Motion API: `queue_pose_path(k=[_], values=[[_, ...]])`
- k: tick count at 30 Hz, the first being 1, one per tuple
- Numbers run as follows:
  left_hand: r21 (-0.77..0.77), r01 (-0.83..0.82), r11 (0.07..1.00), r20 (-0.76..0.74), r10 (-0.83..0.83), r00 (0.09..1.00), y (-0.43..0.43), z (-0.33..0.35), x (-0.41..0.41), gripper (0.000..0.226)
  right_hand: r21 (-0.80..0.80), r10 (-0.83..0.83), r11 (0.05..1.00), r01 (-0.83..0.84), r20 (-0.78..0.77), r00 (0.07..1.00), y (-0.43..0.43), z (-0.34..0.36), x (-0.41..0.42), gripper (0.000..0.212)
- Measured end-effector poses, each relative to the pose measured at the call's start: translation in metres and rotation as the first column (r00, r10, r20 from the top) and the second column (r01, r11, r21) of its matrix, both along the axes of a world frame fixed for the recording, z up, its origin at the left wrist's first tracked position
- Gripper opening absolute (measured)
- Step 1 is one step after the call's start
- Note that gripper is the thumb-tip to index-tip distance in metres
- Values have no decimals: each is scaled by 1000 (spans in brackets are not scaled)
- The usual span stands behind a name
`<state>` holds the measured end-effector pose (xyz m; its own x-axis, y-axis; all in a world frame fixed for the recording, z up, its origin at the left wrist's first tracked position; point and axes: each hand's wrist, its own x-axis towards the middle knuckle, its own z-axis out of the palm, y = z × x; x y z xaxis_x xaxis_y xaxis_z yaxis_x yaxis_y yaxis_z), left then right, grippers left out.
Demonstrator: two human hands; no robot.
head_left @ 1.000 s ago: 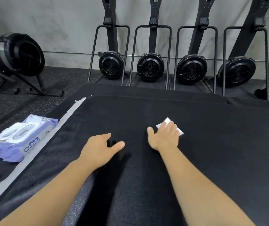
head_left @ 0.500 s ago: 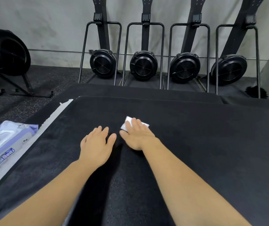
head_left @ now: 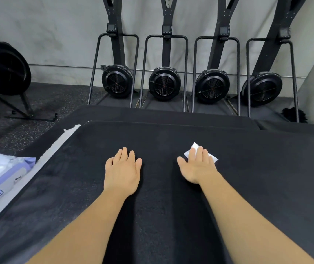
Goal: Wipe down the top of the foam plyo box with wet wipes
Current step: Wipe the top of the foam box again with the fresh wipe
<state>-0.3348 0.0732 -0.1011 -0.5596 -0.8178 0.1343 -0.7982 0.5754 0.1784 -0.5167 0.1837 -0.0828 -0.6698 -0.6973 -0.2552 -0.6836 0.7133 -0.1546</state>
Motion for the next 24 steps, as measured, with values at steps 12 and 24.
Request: queue_pose_path(k=[12, 24], values=[[-35, 18, 999, -86, -21, 996, -4, -9, 3, 52, -1, 383, 923, -384, 59, 922, -85, 7, 66, 67], [-23, 20, 1000, 0, -20, 1000, 0, -6, 0, 51, -67, 192, 979, -191, 0, 981, -5, 7, -57, 47]])
